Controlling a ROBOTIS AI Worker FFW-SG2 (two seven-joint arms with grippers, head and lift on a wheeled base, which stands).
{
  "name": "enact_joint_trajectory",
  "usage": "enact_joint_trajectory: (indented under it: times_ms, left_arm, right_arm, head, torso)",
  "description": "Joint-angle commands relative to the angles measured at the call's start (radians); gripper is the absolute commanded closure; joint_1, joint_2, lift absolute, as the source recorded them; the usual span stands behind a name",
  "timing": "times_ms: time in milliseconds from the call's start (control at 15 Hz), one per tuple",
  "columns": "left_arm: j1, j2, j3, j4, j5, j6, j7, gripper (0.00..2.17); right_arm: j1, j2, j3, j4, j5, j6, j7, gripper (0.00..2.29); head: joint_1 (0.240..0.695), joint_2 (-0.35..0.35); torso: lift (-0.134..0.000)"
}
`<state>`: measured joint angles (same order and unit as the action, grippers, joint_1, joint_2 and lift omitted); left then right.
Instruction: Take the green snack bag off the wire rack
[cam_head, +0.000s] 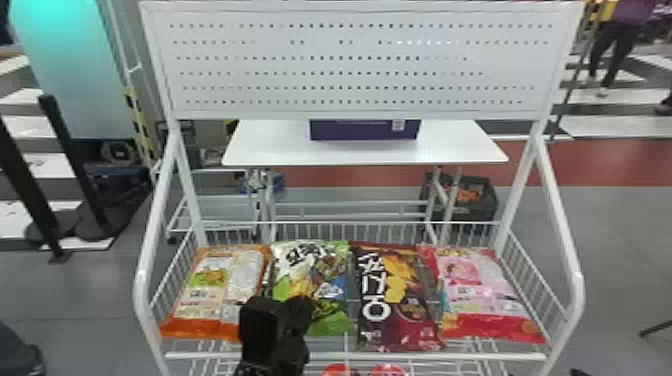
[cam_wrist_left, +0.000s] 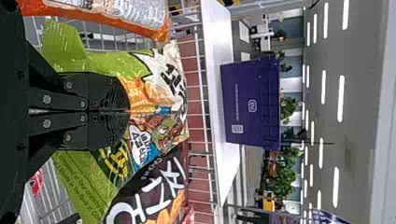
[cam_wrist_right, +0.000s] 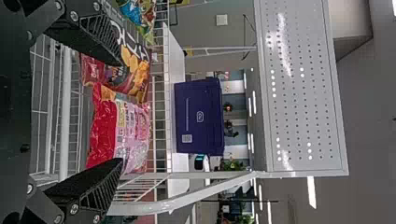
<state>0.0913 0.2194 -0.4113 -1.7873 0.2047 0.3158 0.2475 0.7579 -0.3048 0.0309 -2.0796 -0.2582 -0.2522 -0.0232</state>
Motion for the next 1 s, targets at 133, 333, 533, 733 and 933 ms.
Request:
enact_joint_trajectory:
  times_ms: [133,333,533,733,933]
  left_arm:
    - [0.111,0.040,0.031,-0.123,0.039,-0.089,-0.001,1.74]
    - [0.222,0.072,0.075,-0.227,0.039,-0.151,0.006,1.74]
    - [0.344,0.126,0.112,-0.328,0.019,-0.264,0.013,1.74]
    - [0.461,0.150,0.138,-0.371,-0.030,-0.372,0.018,1.74]
    - [0.561,0.161,0.184,-0.399,-0.042,-0.479,0.015,1.74]
  right_arm:
    - [0.003,-0.002,0.007,-0.002,0.000,0.000,0.000,0.17]
    - [0.003,-0.002,0.014,-0.002,0.002,0.000,0.000,0.17]
    - [0.003,-0.002,0.015,-0.002,0.002,0.000,0.000,0.17]
    - [0.003,-0.003,0.018,-0.004,0.004,0.000,0.000,0.17]
    - [0.001,-0.003,0.020,-0.004,0.004,0.000,0.000,0.17]
  head:
    - [0.499,0.000]
    - [0.499,0.000]
    - [0.499,0.000]
    - [0.499,0.000]
    - [0.499,0.000]
  torso:
    - [0.000]
    - [0.000]
    - [0.000]
    - [0.000]
    - [0.000]
